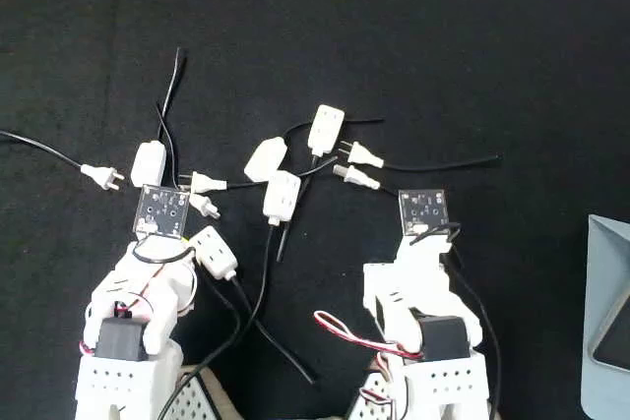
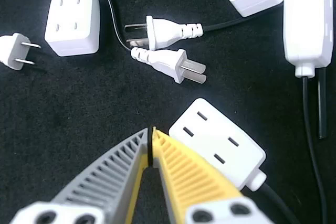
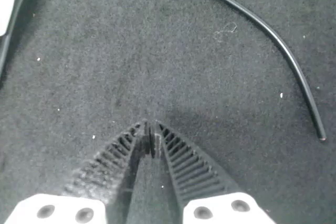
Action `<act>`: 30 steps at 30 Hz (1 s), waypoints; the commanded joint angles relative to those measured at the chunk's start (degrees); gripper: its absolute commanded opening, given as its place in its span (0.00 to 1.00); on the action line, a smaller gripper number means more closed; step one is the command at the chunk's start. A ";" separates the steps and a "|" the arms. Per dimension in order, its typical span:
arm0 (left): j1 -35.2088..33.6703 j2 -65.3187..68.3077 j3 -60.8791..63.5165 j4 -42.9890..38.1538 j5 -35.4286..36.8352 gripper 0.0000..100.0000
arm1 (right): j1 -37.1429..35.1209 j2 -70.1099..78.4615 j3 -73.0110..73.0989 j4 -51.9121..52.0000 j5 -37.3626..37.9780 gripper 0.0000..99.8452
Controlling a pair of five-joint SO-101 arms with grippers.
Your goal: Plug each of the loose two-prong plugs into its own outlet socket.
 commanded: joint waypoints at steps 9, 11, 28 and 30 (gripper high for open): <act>0.04 -0.18 1.10 -0.70 0.00 0.03 | 0.88 -4.26 -0.22 0.26 -0.53 0.01; 0.04 -0.18 1.10 -0.70 0.00 0.03 | 0.88 -4.26 -0.22 0.26 -0.53 0.01; -12.26 -0.26 1.10 -0.70 0.00 0.03 | 0.88 -4.26 -0.22 0.26 -0.53 0.01; -17.63 -0.18 1.10 -0.70 0.00 0.03 | 0.88 -4.26 -0.22 0.26 -0.53 0.01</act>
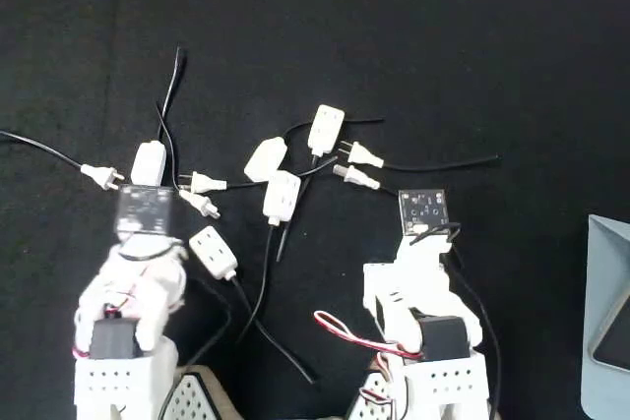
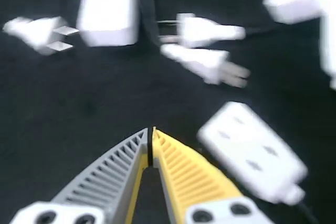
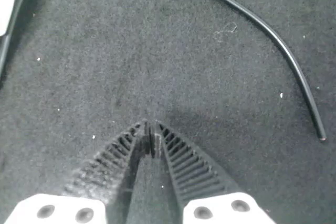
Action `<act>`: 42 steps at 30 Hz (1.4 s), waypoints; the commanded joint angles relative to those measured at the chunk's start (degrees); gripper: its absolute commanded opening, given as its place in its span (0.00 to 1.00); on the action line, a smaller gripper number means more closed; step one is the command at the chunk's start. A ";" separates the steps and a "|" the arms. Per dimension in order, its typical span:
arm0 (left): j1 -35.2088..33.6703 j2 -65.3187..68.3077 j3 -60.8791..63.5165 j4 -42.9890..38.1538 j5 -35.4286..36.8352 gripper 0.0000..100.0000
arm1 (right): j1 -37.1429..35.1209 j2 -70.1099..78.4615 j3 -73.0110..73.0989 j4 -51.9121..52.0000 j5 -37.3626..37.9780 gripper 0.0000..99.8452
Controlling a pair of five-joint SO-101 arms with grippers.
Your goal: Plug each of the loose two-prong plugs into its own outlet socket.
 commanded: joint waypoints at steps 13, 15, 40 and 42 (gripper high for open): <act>-17.36 -0.09 1.10 -0.70 0.00 0.03 | 0.88 -4.26 -0.22 0.26 -0.53 0.01; -17.19 -0.09 1.10 -0.70 0.00 0.03 | 0.88 -4.26 -0.22 0.26 -0.53 0.01; -0.48 -0.44 1.01 -2.81 0.09 0.03 | 0.62 -4.26 -0.22 0.26 -0.88 0.01; 0.92 -0.44 1.01 -2.90 0.09 0.03 | 0.62 -4.26 -0.22 0.26 -0.88 0.01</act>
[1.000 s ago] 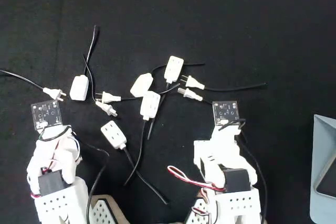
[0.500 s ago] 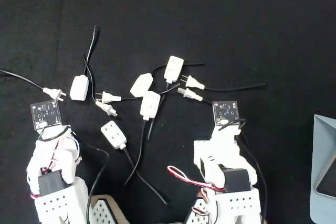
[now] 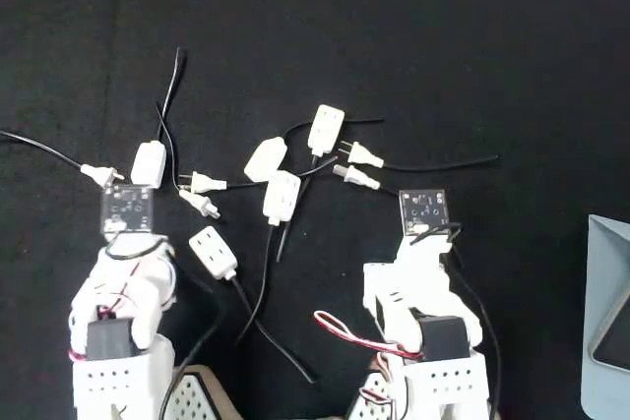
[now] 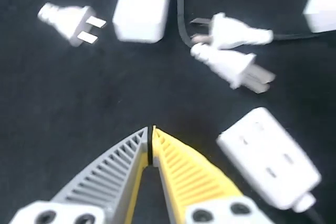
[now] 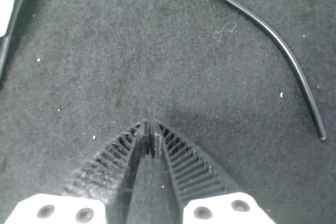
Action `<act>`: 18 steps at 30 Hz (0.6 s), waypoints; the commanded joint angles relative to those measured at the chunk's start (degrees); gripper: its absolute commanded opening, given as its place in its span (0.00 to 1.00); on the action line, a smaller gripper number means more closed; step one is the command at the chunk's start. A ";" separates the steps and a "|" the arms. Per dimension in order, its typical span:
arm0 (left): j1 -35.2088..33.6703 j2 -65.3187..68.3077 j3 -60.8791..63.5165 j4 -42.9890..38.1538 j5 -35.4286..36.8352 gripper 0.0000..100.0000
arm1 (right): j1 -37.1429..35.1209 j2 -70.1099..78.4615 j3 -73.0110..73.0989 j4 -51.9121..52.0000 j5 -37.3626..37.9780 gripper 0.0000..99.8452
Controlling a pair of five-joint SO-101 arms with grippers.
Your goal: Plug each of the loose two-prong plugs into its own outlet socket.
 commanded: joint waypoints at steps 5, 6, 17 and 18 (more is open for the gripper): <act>2.07 -0.44 0.48 -1.76 -0.26 0.03 | 1.05 -4.18 -0.22 0.26 -0.09 0.01; 1.01 -0.44 0.48 -1.85 -0.35 0.03 | 1.67 -4.18 -0.31 0.26 0.00 0.01; -3.74 -0.44 0.92 -2.20 -0.35 0.03 | 3.08 -3.74 -12.79 -5.10 10.81 0.01; -3.74 -0.44 1.01 -2.20 -0.35 0.03 | 2.99 -3.65 -14.46 -5.19 9.85 0.01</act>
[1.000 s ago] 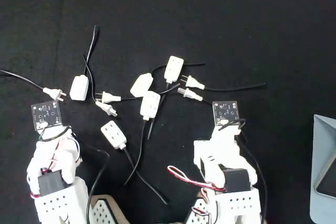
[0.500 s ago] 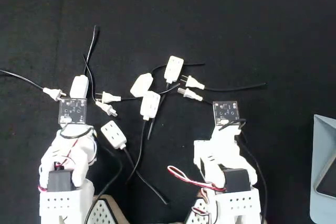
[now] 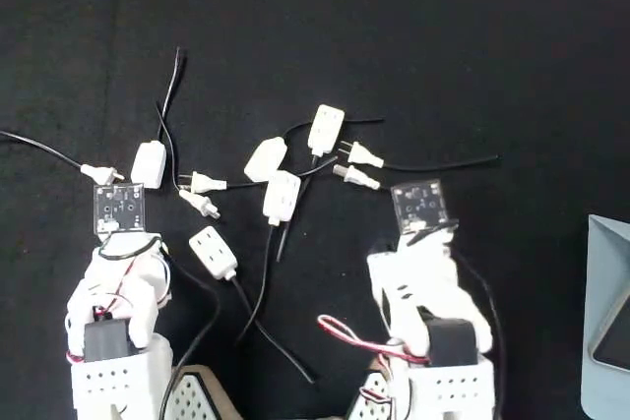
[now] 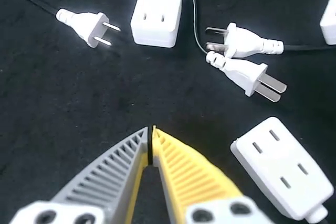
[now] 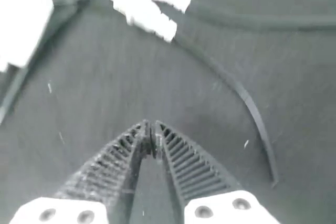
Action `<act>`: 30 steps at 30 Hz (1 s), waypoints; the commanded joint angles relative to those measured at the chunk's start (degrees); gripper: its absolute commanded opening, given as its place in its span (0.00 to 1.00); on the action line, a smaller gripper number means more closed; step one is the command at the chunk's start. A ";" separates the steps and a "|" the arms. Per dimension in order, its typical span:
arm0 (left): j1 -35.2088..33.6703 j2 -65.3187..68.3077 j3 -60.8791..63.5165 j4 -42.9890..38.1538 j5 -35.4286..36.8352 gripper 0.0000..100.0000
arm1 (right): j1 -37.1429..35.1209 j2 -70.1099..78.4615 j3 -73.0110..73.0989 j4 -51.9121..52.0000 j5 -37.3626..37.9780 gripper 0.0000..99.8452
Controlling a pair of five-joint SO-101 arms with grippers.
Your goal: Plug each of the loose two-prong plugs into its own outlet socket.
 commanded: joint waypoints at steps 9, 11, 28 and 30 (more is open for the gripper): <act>-0.57 -0.44 1.01 -1.32 -0.26 0.03 | 0.09 19.47 -24.75 -1.41 -11.52 0.13; -0.57 -0.44 1.01 -1.32 -0.26 0.03 | -1.23 29.41 -30.20 -1.67 -14.15 0.13; -0.66 -0.44 1.01 -1.32 -0.26 0.03 | -4.04 81.63 -49.54 -15.12 -35.25 0.35; -0.66 -0.44 1.01 -1.32 -0.26 0.03 | -5.19 84.00 -49.63 -18.37 -41.67 0.34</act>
